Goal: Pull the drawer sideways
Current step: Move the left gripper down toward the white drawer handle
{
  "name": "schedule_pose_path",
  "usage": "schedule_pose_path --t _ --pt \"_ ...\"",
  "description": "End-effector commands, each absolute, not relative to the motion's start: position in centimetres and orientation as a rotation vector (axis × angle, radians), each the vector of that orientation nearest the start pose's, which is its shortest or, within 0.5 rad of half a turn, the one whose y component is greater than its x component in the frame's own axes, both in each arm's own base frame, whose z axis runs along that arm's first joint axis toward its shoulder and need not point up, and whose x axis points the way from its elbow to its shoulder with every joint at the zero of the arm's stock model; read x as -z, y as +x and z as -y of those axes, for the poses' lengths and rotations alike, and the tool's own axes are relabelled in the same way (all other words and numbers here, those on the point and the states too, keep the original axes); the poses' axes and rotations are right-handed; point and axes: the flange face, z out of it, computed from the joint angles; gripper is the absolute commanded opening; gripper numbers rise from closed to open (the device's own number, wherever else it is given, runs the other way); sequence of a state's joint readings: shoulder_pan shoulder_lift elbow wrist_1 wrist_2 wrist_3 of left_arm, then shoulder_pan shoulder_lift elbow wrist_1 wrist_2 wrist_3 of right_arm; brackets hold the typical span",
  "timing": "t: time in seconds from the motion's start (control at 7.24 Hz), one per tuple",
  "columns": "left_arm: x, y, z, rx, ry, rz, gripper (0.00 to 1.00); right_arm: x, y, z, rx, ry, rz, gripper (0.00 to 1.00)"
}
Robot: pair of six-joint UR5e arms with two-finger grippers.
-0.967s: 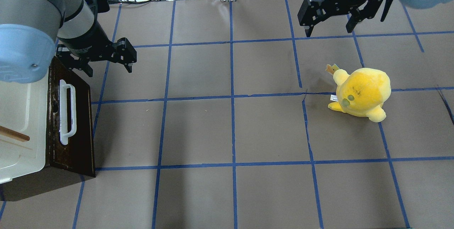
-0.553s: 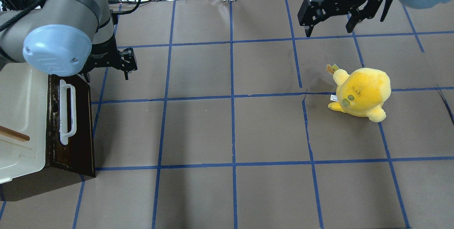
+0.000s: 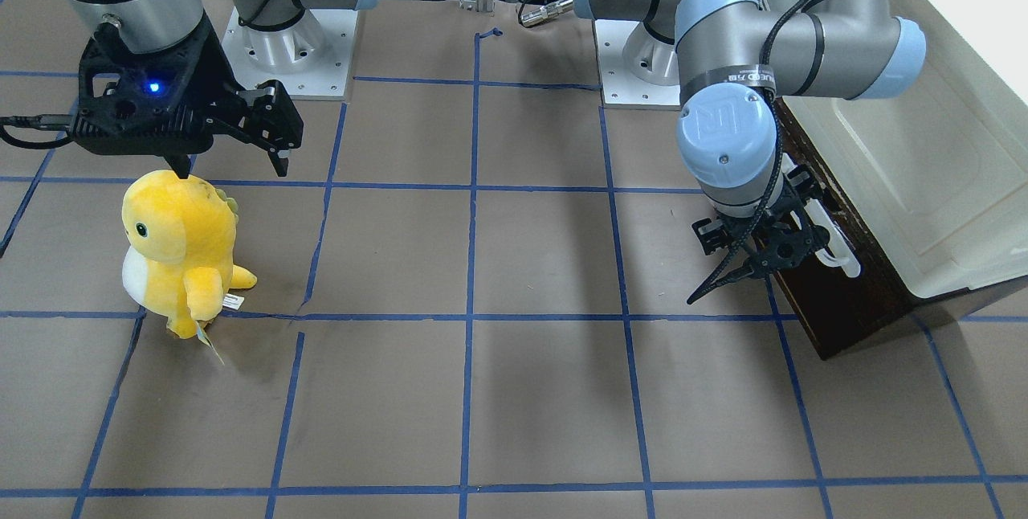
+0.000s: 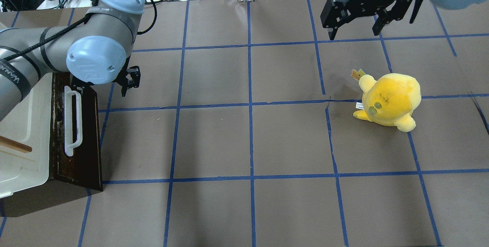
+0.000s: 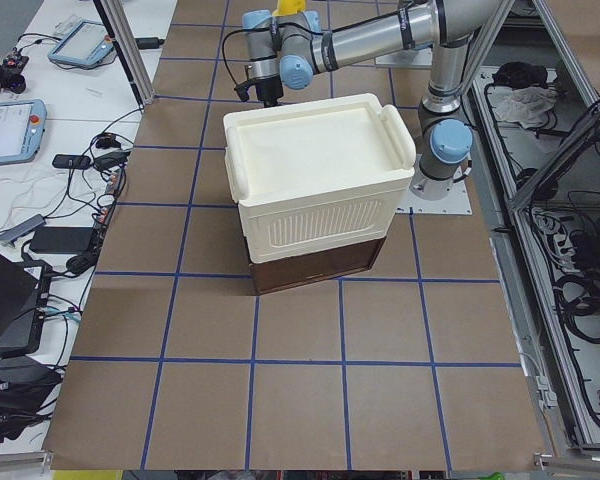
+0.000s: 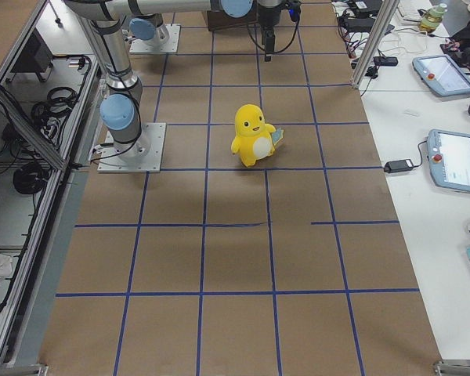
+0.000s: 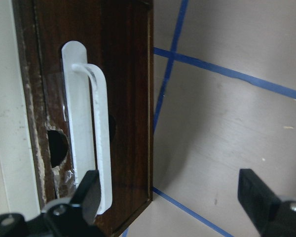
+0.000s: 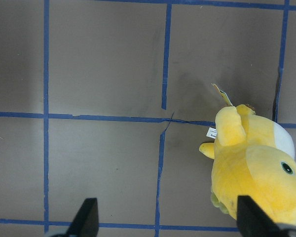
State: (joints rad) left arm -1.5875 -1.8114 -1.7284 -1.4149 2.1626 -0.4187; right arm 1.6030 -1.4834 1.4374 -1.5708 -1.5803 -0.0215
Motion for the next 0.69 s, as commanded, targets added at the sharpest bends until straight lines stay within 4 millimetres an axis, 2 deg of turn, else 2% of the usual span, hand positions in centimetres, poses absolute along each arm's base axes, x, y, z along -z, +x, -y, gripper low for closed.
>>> schedule_pose_path --t 0.0,0.14,0.55 --pt "-29.8 -7.7 54.7 -0.137 -0.388 -2.353 0.96 -50.9 14.9 52.9 0.073 -0.084 -3.149 1.0" --pt "-29.0 -7.7 55.0 -0.149 -0.387 -2.351 0.8 -50.9 14.9 52.9 0.073 -0.084 -3.149 1.0" --pt "-26.9 -6.2 55.6 -0.197 -0.415 -2.333 0.78 -50.9 14.9 52.9 0.073 -0.084 -3.149 1.0"
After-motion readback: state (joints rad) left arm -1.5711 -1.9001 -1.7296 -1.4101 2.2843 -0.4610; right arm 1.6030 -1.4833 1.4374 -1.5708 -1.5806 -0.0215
